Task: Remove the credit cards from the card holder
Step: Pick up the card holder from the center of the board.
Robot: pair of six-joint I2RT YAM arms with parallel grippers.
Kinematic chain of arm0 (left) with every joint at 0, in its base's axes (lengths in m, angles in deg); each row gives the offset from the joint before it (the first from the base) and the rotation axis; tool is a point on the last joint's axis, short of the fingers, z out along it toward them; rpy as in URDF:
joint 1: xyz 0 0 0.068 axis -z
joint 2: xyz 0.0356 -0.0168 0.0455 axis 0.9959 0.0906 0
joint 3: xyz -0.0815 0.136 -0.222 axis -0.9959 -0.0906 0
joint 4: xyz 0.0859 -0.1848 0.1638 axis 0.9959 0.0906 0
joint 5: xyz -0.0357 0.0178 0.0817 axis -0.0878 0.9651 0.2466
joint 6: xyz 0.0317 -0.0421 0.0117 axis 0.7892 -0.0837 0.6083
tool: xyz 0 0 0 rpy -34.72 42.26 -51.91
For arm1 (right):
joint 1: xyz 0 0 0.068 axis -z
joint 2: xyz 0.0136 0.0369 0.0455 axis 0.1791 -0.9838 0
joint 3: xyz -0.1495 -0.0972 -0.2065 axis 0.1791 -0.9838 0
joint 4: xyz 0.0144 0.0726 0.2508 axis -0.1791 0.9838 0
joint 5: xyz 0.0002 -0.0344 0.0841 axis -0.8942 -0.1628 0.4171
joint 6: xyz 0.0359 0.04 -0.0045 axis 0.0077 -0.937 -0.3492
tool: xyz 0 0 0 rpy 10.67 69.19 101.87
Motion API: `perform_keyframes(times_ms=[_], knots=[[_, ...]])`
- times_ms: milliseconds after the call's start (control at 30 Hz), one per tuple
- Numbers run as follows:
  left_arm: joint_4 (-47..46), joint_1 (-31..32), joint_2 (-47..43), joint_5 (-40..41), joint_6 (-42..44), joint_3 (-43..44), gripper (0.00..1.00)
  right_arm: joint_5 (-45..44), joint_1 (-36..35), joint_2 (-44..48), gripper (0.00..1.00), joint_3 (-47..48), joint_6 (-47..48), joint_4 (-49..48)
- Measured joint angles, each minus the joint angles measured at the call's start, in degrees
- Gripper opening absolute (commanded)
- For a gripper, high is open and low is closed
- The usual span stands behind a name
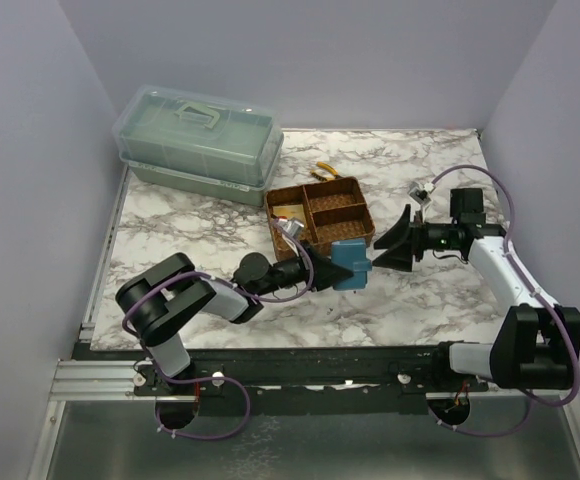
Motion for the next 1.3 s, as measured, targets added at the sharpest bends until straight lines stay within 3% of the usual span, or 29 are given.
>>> perform_keyframes(times_ms=[367, 600, 900, 1033, 1200, 1300], knots=[[1.3, 0.1, 3.7, -4.5, -2.0, 6.9, 0.0, 7.2, -0.3, -3.5, 0.99, 0.0, -2.9, -1.1], [3.8, 0.2, 7.2, -4.4, -3.0, 9.3, 0.0, 8.3, -0.5, -1.9, 0.91, 0.0, -4.4, -2.8], [11.8, 0.9, 7.1, -0.3, -3.3, 10.7, 0.06, 3.0, -1.3, -1.4, 0.68, -1.3, -8.1, -7.4], [13.1, 1.2, 6.8, 0.6, -3.3, 10.8, 0.06, 0.3, -2.4, -1.6, 0.48, -1.5, -8.9, -9.2], [16.2, 2.0, 6.2, 1.2, -3.0, 11.4, 0.09, -2.3, -2.6, -3.1, 0.13, -1.4, -9.4, -11.0], [19.2, 2.3, 5.5, 2.2, -2.6, 11.8, 0.15, -2.2, -2.6, -3.7, 0.03, -1.4, -9.9, -11.3]])
